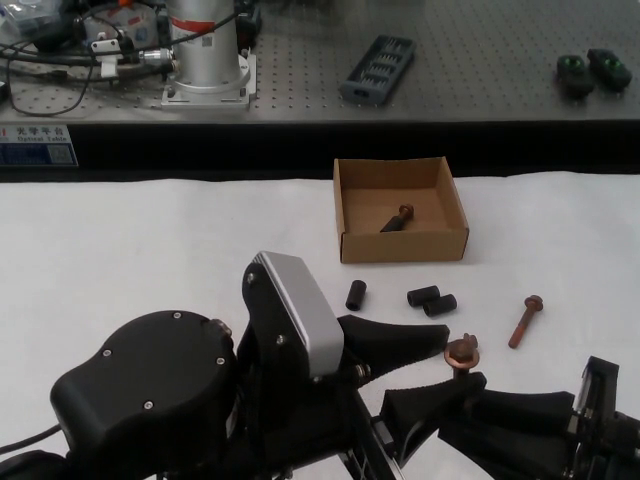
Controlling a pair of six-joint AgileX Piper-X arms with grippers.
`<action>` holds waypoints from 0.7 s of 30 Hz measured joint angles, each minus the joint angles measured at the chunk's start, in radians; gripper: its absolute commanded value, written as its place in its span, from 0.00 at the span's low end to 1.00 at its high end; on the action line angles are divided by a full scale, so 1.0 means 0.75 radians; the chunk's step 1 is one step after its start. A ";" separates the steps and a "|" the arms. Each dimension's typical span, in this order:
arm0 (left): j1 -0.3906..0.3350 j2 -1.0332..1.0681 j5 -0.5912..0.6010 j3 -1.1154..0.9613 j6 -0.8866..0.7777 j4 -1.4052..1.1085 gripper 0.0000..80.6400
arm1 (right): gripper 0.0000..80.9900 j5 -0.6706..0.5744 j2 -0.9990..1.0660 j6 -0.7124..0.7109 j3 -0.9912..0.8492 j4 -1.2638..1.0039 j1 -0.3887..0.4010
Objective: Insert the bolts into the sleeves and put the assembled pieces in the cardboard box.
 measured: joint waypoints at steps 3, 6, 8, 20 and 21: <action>0.000 0.000 0.000 0.000 -0.001 0.000 0.41 | 0.07 0.000 0.000 0.000 0.000 0.000 0.000; 0.000 0.000 0.000 0.000 -0.001 0.000 0.41 | 0.07 0.000 0.000 0.000 0.000 0.000 0.000; 0.000 0.000 -0.003 0.000 -0.001 0.000 0.41 | 0.07 0.000 0.000 0.000 0.000 0.000 0.000; 0.005 0.000 -0.025 0.000 -0.026 -0.034 0.67 | 0.07 -0.005 0.000 0.000 0.000 -0.017 0.000; 0.007 0.000 -0.030 0.000 -0.031 -0.038 0.67 | 0.07 -0.011 0.000 0.000 0.000 -0.021 0.000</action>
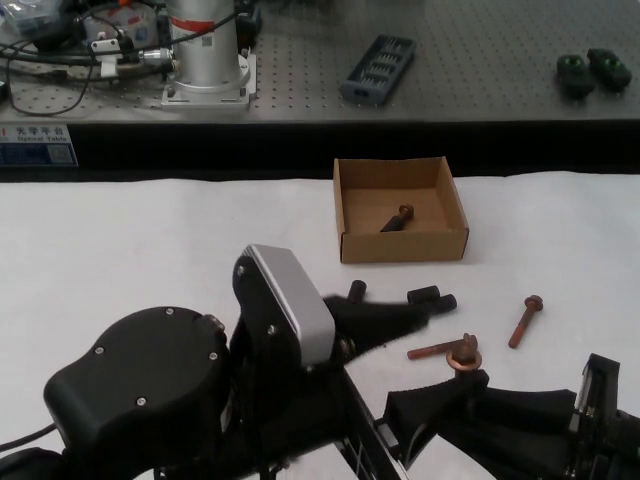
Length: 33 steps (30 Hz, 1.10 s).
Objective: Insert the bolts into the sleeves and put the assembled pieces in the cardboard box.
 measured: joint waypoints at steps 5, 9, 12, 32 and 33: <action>-0.001 0.000 -0.005 0.000 -0.015 0.000 0.67 | 0.07 -0.004 0.000 0.000 0.000 -0.006 0.000; -0.001 0.000 0.008 0.000 -0.031 0.000 0.67 | 0.07 -0.007 0.000 0.000 0.000 -0.006 0.000; 0.001 -0.018 0.041 0.000 -0.055 0.011 0.67 | 0.07 -0.017 -0.003 0.000 0.000 -0.026 0.000; 0.001 -0.232 0.139 0.008 -0.169 0.034 0.52 | 0.07 -0.017 -0.003 0.000 -0.004 -0.041 0.000; 0.001 -0.258 0.139 0.008 -0.169 0.043 0.47 | 0.07 -0.014 -0.003 0.000 -0.004 -0.041 0.000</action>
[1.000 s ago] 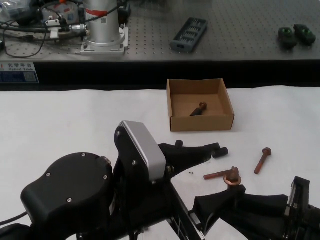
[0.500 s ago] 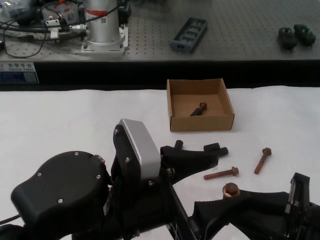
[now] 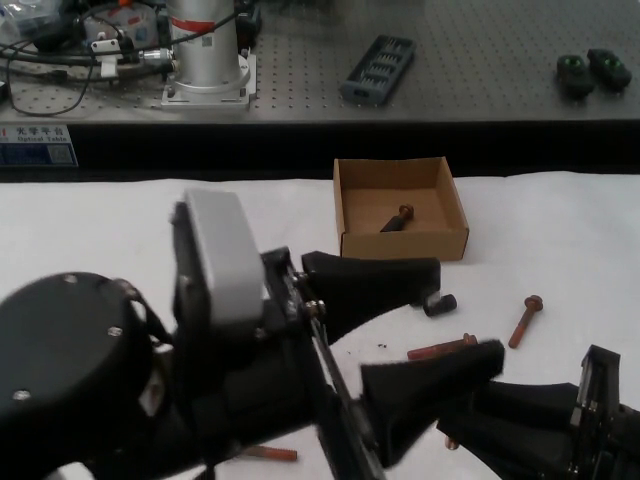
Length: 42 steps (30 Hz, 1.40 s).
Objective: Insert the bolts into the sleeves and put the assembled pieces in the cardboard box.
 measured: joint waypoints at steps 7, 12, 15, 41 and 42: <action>0.036 -0.173 -0.056 0.000 0.000 0.213 0.02 | 0.07 0.061 0.000 0.059 0.000 0.020 0.000; 0.074 -0.368 -0.260 0.000 0.092 0.589 0.01 | 0.07 0.129 0.000 0.107 0.000 0.050 0.000; 0.074 -0.440 -0.391 0.000 0.127 0.742 0.01 | 0.07 0.157 -0.006 0.153 0.000 0.061 0.000; 0.080 -0.521 -0.902 0.002 -0.032 1.193 0.01 | 0.07 0.574 -0.299 0.296 -0.773 1.634 -0.170; 0.080 -0.521 -0.902 0.002 -0.046 1.193 0.01 | 0.07 0.590 -0.298 0.286 -0.816 1.688 -0.170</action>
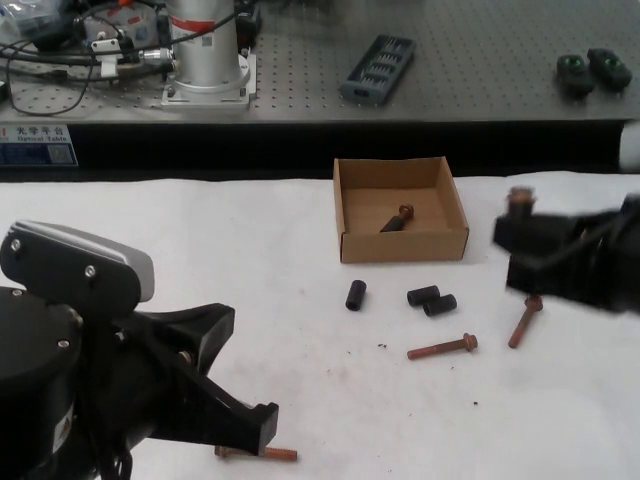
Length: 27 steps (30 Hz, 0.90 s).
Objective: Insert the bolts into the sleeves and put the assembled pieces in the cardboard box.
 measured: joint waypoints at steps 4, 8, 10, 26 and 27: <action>0.000 0.000 0.000 0.000 -0.026 0.000 0.01 | 0.07 0.020 0.116 -0.035 -0.204 0.192 -0.095; 0.000 0.000 0.000 0.000 -0.049 0.012 0.01 | 0.07 0.024 0.258 -0.048 -0.379 0.302 -0.171; 0.000 0.000 0.000 0.000 -0.048 0.030 0.01 | 0.07 0.024 0.343 -0.052 -0.513 0.377 -0.198; 0.000 0.000 0.000 0.000 -0.062 0.090 0.01 | 0.07 0.028 0.992 -0.153 -1.086 0.632 -0.225; 0.000 0.000 0.000 0.000 -0.062 0.090 0.01 | 0.07 0.028 1.025 -0.158 -1.114 0.632 -0.225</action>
